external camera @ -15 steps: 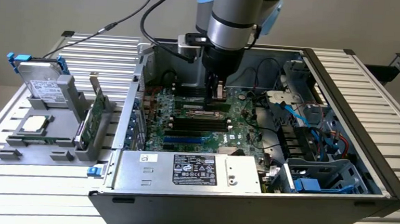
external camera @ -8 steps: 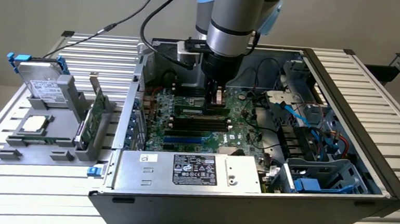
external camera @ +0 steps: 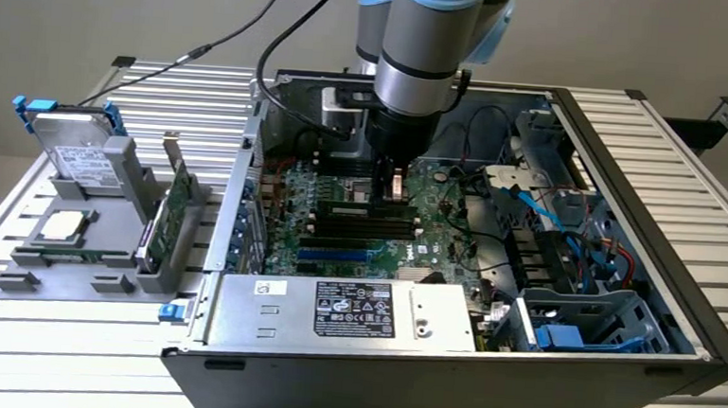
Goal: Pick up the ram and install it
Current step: 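Insert the ram into the slot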
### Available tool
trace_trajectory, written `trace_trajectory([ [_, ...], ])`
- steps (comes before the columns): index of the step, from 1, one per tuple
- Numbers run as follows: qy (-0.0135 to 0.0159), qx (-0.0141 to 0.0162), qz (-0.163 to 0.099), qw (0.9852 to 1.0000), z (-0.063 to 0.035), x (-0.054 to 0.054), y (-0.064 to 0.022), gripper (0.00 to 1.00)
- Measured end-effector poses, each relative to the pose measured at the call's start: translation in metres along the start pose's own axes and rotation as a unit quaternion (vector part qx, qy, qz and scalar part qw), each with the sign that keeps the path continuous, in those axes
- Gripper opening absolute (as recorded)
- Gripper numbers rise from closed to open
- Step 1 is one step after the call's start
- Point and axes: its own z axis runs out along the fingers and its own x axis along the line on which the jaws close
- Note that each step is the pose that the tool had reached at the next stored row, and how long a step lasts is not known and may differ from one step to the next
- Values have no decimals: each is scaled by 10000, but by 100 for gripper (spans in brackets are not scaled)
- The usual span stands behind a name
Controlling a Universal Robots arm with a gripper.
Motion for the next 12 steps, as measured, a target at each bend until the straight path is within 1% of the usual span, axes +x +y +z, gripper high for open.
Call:
trace_trajectory([
  [6, 2, 3, 0, 10000, 10, 2, 0, 14],
  [7, 3, 7, 0, 10000, 11, 2, 0, 14],
  [10, 8, 46, -31, 10000, 18, 4, 1, 14],
  [12, 21, 58, -65, 10000, 21, 6, 6, 14],
])
